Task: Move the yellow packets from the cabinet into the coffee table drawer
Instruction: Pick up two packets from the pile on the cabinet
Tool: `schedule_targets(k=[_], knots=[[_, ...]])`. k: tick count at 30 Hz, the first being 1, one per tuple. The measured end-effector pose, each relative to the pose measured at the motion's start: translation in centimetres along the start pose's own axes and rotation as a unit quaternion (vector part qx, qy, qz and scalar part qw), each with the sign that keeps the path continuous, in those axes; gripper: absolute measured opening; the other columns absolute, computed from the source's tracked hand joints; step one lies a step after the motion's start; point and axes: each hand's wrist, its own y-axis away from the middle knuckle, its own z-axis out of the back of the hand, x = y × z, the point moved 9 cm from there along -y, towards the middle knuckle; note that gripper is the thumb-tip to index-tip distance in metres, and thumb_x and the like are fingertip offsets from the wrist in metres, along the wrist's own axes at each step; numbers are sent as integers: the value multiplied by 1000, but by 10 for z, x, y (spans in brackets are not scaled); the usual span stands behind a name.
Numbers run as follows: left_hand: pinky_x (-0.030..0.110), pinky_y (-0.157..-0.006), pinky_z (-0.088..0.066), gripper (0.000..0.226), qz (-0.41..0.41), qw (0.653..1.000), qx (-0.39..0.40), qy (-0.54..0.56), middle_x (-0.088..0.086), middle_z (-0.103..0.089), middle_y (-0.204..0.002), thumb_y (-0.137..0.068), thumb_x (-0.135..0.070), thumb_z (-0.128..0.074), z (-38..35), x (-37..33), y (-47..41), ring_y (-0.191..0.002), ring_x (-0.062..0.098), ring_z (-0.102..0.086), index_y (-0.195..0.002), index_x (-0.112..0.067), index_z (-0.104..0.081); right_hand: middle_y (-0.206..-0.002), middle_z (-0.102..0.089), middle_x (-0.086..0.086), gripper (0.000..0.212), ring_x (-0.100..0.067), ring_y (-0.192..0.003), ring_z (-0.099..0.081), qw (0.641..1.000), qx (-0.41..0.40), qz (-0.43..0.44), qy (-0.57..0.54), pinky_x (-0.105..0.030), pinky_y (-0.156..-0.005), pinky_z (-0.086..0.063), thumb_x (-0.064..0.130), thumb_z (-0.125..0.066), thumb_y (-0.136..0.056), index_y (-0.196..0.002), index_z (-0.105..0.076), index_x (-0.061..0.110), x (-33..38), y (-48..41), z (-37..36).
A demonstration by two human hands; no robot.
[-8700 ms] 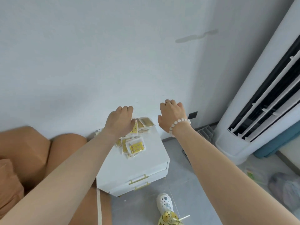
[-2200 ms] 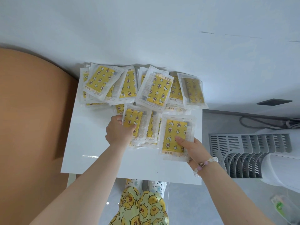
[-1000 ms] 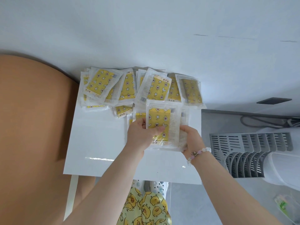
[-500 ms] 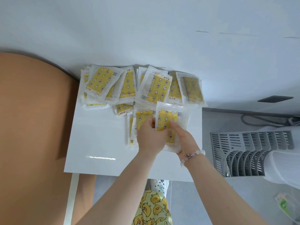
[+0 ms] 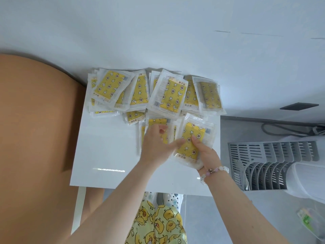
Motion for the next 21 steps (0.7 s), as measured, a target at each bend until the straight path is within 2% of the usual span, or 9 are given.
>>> schedule_targets(k=[2, 4, 7, 11, 15, 18, 19, 21], knots=[[30, -97, -41, 56, 8, 996, -78, -33, -4, -47, -112, -76, -45, -73, 22, 13, -6, -112, 16, -48, -119, -16, -52, -99, -74, -7, 65, -27, -95, -69, 1000, -17, -1, -16, -50, -96, -49, 41, -81, -43, -102, -70, 15, 2, -2, 7], [31, -97, -38, 56, 59, 987, -128, -71, 5, -49, -118, -80, -42, -70, 36, 32, -12, -116, 22, -46, -121, -9, -51, -99, -74, -5, 61, -26, -95, -69, 1000, -23, 4, -21, -49, -97, -48, 41, -81, -44, -100, -70, 17, 4, -3, 12], [32, -101, -38, 68, 131, 983, -102, -78, 11, -49, -123, -77, -44, -73, 32, 57, -19, -120, 25, -46, -126, -4, -48, -99, -74, -4, 57, -25, -93, -70, 999, -25, 0, -21, -51, -97, -47, 42, -80, -48, -100, -70, 20, 4, -4, 14], [34, -98, -37, 83, 136, 976, -92, -140, 9, -47, -129, -71, -57, -73, 28, 54, -23, -124, 25, -41, -131, -6, -44, -102, -73, -3, 63, -25, -96, -69, 1000, -29, -3, -6, -49, -96, -48, 42, -80, -48, -106, -68, 19, 7, -2, 13], [35, -89, -38, 68, 132, 959, -109, -225, 4, -56, -120, -74, -57, -69, 27, 42, -27, -118, 25, -44, -120, -11, -50, -104, -73, 1, 84, -24, -104, -66, 999, -37, 3, 23, -45, -94, -49, 53, -85, -34, -111, -66, 23, 6, -3, 16], [34, -86, -36, 56, 123, 957, -103, -243, 3, -61, -109, -76, -54, -70, 24, 39, -31, -114, 25, -45, -110, -13, -52, -101, -74, 0, 70, -24, -101, -68, 999, -28, 6, 17, -47, -95, -49, 48, -82, -43, -106, -68, 23, 8, -2, 10], [35, -86, -37, 55, 125, 958, -96, -238, 4, -61, -108, -76, -54, -70, 24, 40, -32, -113, 25, -46, -108, -13, -52, -101, -74, 0, 72, -23, -101, -68, 999, -32, 4, 15, -47, -96, -49, 47, -83, -42, -107, -67, 23, 7, -2, 10], [36, -85, -40, 52, 134, 965, -80, -210, 6, -61, -107, -77, -50, -70, 21, 43, -33, -110, 26, -48, -106, -11, -53, -104, -73, 2, 96, -22, -105, -66, 999, -45, 3, 17, -47, -96, -49, 55, -89, -26, -113, -64, 24, 6, -4, 12]])
